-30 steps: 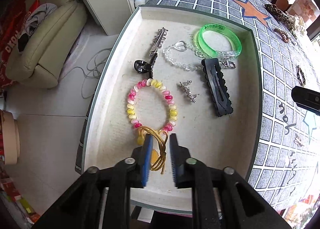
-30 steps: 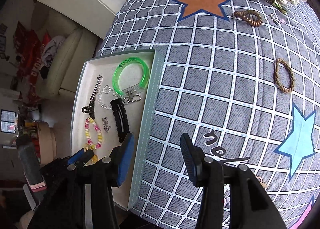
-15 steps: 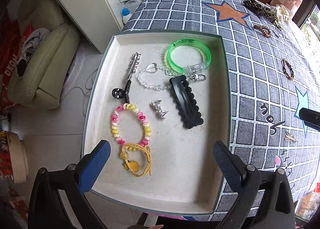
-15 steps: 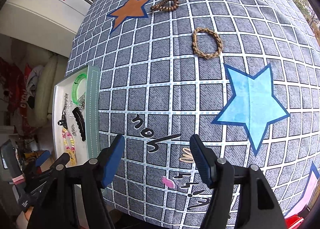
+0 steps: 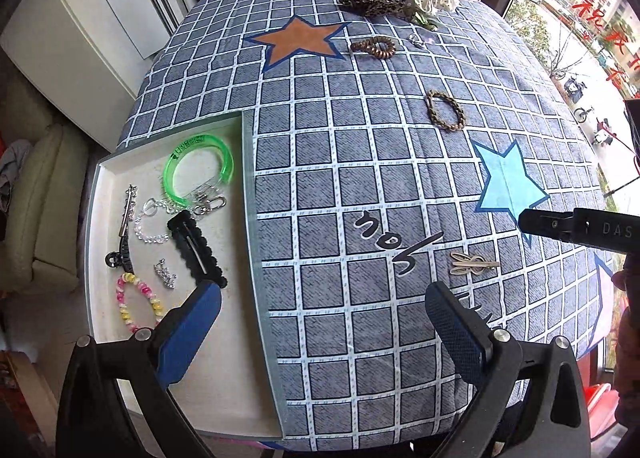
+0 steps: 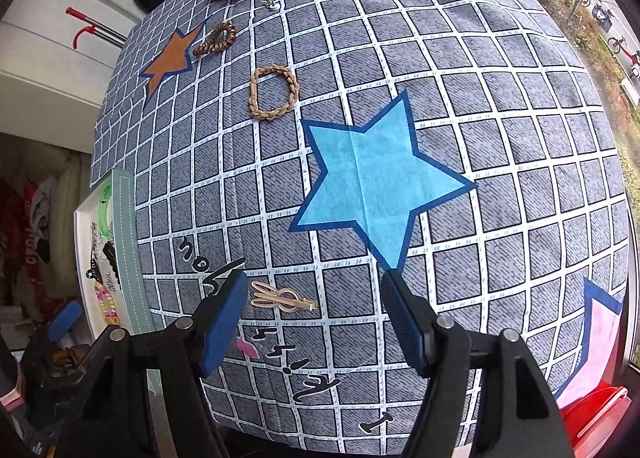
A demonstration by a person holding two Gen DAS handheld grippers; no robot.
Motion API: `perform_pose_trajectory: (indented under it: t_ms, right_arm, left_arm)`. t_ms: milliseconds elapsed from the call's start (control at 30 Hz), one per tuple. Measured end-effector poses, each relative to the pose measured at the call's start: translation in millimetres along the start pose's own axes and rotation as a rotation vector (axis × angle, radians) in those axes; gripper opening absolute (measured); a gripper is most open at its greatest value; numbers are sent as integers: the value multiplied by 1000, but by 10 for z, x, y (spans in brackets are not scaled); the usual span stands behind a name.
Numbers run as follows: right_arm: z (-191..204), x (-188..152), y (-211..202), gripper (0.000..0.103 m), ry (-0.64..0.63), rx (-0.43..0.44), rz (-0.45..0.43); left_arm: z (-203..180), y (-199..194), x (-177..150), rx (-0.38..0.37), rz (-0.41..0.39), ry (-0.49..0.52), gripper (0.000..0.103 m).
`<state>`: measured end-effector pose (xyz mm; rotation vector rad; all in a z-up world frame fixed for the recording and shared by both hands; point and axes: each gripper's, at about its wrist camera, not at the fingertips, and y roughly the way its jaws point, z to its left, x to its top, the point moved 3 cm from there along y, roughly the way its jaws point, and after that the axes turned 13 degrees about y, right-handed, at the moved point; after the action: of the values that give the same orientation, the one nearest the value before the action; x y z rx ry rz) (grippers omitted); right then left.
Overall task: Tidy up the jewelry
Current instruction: 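Grasp the braided brown bracelet with right tool while left tool grasps tan bunny clip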
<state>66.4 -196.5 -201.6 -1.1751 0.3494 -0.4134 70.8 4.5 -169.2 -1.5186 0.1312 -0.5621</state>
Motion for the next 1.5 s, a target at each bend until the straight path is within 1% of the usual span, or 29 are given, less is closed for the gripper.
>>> perform_pose_trajectory:
  t_ms: [200, 267, 367, 567, 800, 900, 933, 1033, 1067, 1133, 1200, 1267, 1300, 1400, 1467, 1500]
  right_arm:
    - [-107, 226, 45, 73, -81, -13, 14]
    - [-120, 320, 38, 73, -104, -5, 14]
    - [-127, 462, 40, 73, -147, -3, 18]
    - [-40, 691, 88, 73, -239, -3, 27]
    - [222, 875, 203, 73, -358, 8, 34]
    - [336, 963, 276, 73, -394, 4, 29]
    - [371, 993, 301, 73, -403, 1, 27]
    - [479, 1083, 362, 72, -425, -11, 9]
    - [512, 1108, 389, 72, -431, -18, 5]
    - [567, 1153, 457, 72, -443, -30, 3]
    - [607, 1183, 520, 71, -452, -40, 2]
    - [647, 1201, 573, 63, -466, -48, 0]
    - [669, 1208, 600, 61, -473, -55, -3]
    - [773, 1204, 640, 57, -515, -76, -34]
    - [846, 1194, 670, 51, -542, -98, -51]
    - [882, 1184, 690, 50, -558, -114, -59]
  left_arm:
    - [-412, 248, 76, -39, 56, -12, 103]
    - [-530, 330, 87, -51, 84, -33, 103]
    - [-640, 421, 98, -85, 117, -104, 103]
    - [-772, 544, 142, -119, 156, -255, 103]
    - [-896, 684, 113, -110, 195, -396, 103]
    - [-924, 743, 64, -93, 213, -439, 103]
    - [-933, 765, 49, -87, 223, -446, 98]
    - [-970, 827, 1, -70, 243, -464, 97]
    - [-984, 843, -8, -66, 247, -468, 95]
    - [-1039, 893, -11, -57, 260, -470, 86]
    - [-1101, 932, -22, -51, 271, -472, 86]
    - [-1165, 953, -18, -29, 277, -466, 86]
    - [-1184, 958, -13, -24, 277, -464, 84]
    - [-1283, 975, 53, -12, 276, -458, 83]
    - [-1317, 963, 73, -11, 270, -449, 76]
    - [-1368, 966, 124, -10, 267, -440, 74]
